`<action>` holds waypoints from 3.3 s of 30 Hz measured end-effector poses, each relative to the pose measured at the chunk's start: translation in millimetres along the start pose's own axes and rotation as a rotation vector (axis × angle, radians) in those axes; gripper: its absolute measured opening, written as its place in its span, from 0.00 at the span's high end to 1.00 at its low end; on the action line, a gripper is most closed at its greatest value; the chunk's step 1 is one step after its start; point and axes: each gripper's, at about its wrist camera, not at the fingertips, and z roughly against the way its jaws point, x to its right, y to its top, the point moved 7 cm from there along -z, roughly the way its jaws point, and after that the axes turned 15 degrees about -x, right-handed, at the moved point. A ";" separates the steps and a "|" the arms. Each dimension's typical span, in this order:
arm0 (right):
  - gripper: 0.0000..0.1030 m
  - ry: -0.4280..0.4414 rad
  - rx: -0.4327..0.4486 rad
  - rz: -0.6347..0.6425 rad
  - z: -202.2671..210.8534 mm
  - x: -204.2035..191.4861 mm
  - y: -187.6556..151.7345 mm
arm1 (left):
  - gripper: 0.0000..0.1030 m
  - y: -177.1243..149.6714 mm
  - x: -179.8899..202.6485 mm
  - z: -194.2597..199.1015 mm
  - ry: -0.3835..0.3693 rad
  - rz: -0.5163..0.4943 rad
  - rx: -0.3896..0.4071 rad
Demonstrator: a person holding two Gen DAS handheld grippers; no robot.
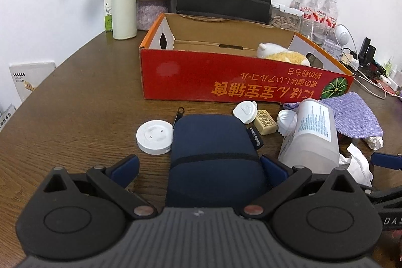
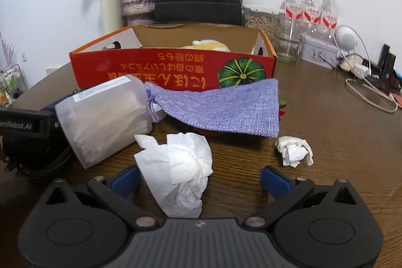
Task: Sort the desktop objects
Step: 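Grasp the white crumpled tissue with right tool while left tool grasps the navy pouch, then lift tissue and navy pouch and carry both into the cardboard box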
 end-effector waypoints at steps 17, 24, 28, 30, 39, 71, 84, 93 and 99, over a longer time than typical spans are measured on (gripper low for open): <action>0.00 -0.018 -0.001 -0.029 -4.6 2.2 4.6 | 0.00 -4.0 1.8 -6.1 -0.001 -0.008 0.004; 0.08 -0.006 0.005 -0.014 -3.8 -0.7 4.9 | 0.09 -5.5 4.3 -3.1 -0.019 -0.011 0.030; 0.27 0.001 0.032 -0.007 1.1 -3.3 4.6 | 0.29 -8.0 12.3 0.9 -0.024 -0.038 0.048; 0.42 0.008 0.042 -0.002 3.5 -4.9 4.2 | 0.30 -8.7 14.1 2.4 -0.023 -0.039 0.056; 0.75 0.078 0.074 -0.037 11.6 -1.7 1.0 | 0.36 -10.3 13.4 12.7 -0.044 -0.031 0.098; 0.76 0.063 0.392 0.023 91.4 -11.8 99.3 | 0.37 87.9 27.9 90.2 -0.118 -0.065 0.397; 0.76 0.139 0.355 -0.048 33.6 -20.4 190.6 | 0.37 149.3 18.8 35.1 -0.126 -0.015 0.375; 0.76 0.134 0.194 -0.048 -38.8 -31.2 224.4 | 0.37 176.4 1.8 -17.6 -0.085 -0.013 0.289; 0.77 0.106 0.129 -0.013 -64.3 -36.3 218.2 | 0.37 173.2 -4.3 -45.2 -0.061 -0.010 0.207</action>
